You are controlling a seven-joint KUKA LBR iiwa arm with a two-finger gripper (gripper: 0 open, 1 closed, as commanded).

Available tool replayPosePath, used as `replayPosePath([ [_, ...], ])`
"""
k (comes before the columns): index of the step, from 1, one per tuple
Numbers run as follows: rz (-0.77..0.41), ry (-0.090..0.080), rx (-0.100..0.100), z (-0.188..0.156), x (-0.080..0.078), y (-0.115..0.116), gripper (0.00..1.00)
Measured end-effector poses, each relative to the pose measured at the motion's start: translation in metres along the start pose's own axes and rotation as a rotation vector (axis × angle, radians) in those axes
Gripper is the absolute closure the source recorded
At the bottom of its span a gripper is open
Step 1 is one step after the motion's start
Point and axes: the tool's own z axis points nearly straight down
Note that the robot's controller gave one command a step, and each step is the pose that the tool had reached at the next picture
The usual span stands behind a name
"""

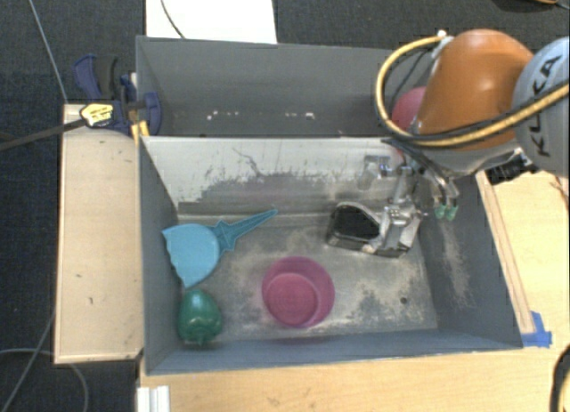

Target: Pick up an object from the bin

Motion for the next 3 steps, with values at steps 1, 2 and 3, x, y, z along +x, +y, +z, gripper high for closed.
replayPosePath([
  [1, 0.0, -0.008, 0.0, -0.004, -0.002, 0.0, 0.0],
  [2, -0.048, -0.029, 0.001, 0.145, -0.013, -0.076, 0.0],
  [3, 0.043, -0.023, -0.002, 0.066, -0.008, -0.065, 0.0],
])
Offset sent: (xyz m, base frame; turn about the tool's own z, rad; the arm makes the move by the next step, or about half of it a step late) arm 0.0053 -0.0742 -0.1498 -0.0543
